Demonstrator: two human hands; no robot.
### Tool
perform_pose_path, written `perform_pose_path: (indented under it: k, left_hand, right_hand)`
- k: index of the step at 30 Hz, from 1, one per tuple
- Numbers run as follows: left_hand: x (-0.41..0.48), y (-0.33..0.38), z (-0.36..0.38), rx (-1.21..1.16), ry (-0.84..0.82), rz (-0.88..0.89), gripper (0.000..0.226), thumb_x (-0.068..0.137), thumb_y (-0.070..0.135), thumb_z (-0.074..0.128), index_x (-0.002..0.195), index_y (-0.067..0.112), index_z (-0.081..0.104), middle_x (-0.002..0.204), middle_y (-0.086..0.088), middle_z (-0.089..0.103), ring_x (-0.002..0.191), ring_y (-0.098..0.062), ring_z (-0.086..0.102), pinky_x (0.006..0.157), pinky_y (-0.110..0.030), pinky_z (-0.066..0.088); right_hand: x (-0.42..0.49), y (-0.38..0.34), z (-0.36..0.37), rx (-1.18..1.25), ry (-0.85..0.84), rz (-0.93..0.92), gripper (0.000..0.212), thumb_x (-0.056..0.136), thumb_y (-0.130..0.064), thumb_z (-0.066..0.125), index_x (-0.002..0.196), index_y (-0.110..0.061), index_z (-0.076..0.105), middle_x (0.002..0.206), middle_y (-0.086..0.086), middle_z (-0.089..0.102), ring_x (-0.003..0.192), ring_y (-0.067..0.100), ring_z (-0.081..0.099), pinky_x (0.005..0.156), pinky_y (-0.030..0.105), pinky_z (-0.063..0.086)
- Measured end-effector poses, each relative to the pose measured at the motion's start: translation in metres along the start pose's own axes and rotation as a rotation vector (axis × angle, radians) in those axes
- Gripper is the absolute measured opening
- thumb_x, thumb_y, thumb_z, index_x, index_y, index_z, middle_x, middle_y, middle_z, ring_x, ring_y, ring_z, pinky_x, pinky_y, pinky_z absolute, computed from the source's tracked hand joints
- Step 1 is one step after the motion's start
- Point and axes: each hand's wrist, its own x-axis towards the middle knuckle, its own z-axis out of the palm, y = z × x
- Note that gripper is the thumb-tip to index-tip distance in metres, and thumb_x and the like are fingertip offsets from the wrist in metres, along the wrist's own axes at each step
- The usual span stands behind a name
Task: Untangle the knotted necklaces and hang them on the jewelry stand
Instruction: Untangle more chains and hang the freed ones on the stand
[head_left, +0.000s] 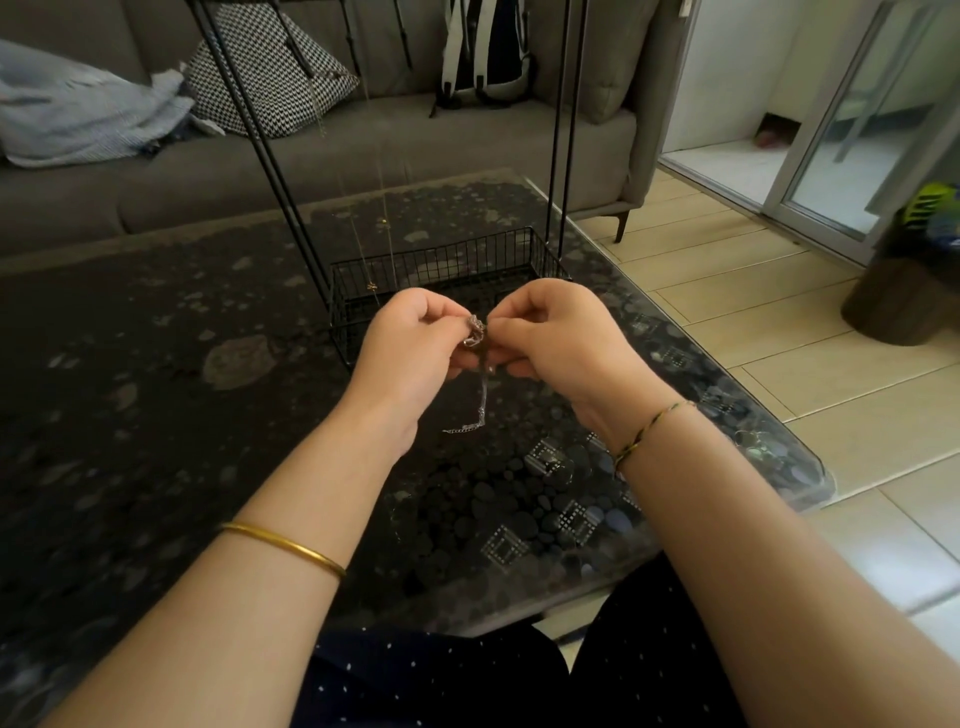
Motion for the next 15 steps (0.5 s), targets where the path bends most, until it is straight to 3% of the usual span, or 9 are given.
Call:
perform_pose_path:
  k: [6, 15]
  left_hand:
    - [-0.0009, -0.0022, 0.0004, 0.039, -0.025, -0.027, 0.012, 0.095, 0.007, 0.051, 0.095, 0.017, 0.057, 0.102, -0.006, 0.065, 0.085, -0.015, 0.068, 0.082, -0.037, 0.058]
    - [-0.0037, -0.0032, 0.0008, 0.202, -0.085, 0.08, 0.008, 0.088, 0.015, 0.064, 0.088, 0.023, 0.065, 0.093, 0.002, 0.067, 0.093, -0.013, 0.064, 0.088, -0.037, 0.054]
  right_hand:
    - [0.001, 0.0019, -0.0022, 0.076, 0.004, 0.042, 0.013, 0.092, -0.004, 0.052, 0.081, -0.011, 0.056, 0.074, 0.005, 0.064, 0.064, 0.012, 0.063, 0.061, 0.023, 0.054]
    - [0.001, 0.002, -0.0028, 0.092, 0.015, 0.035, 0.013, 0.092, -0.003, 0.05, 0.082, -0.011, 0.054, 0.073, 0.005, 0.064, 0.06, 0.011, 0.062, 0.052, 0.018, 0.05]
